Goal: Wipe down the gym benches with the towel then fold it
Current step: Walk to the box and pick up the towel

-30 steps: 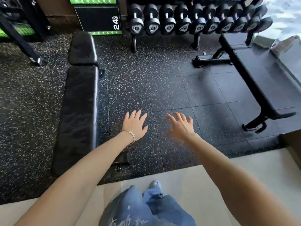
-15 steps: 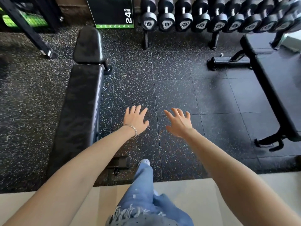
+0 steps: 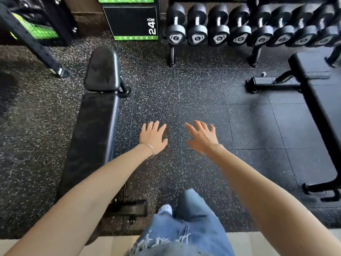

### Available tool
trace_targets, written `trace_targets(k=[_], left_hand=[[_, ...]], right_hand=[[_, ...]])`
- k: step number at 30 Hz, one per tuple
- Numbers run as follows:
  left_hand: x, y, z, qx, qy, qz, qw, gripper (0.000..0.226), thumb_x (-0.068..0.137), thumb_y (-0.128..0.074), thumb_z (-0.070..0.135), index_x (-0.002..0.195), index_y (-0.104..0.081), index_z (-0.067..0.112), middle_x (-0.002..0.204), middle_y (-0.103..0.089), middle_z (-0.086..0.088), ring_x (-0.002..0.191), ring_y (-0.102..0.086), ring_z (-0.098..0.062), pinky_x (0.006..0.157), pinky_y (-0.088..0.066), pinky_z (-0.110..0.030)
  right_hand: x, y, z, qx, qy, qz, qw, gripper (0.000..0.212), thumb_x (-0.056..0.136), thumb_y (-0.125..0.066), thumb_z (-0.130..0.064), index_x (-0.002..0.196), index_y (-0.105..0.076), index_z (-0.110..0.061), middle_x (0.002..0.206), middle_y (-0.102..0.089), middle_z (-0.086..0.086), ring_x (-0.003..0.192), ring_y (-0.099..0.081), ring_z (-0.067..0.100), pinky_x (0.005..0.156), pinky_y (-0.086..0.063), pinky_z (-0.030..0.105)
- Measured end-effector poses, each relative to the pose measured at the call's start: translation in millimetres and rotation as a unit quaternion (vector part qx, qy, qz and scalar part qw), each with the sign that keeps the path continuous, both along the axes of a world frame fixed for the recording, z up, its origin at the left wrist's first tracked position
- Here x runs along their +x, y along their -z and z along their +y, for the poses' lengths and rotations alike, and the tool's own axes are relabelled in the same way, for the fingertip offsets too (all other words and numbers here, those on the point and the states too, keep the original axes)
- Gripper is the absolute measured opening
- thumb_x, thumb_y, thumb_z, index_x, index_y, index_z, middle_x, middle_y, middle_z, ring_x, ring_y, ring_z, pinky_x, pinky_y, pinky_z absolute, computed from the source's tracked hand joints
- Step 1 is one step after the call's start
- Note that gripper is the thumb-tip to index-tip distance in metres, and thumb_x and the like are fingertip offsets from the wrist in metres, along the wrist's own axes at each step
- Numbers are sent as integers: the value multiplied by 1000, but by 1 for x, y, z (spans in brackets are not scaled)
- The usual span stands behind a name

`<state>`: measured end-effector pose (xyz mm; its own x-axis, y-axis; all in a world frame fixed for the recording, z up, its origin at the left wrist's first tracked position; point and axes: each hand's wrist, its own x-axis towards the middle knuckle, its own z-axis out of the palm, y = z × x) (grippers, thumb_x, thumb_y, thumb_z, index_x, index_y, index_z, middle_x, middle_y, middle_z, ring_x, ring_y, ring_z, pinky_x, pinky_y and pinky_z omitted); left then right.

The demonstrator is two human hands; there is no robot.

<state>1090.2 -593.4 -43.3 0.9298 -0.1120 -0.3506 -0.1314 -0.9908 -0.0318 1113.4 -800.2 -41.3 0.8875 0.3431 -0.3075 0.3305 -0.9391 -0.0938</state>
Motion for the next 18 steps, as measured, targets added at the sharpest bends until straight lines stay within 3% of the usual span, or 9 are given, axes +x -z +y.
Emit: trace_targets(k=[14, 18], left_hand=[[204, 3, -31, 11, -79, 13, 997, 64, 94, -31, 52, 150, -15, 25, 157, -16, -8, 143, -17, -29, 117, -14, -48], [252, 2, -38, -1, -102, 7, 995, 63, 94, -33, 51, 149, -18, 25, 156, -20, -8, 141, -20, -29, 116, -15, -47]], right_hand=[[254, -11, -21, 33, -68, -18, 997, 71, 85, -59, -43, 144, -22, -32, 145, -31, 8, 136, -24, 26, 109, -18, 59], [308, -13, -26, 6, -81, 7, 997, 72, 87, -57, -45, 146, -18, -31, 150, -24, 9, 139, -20, 27, 110, -16, 59]])
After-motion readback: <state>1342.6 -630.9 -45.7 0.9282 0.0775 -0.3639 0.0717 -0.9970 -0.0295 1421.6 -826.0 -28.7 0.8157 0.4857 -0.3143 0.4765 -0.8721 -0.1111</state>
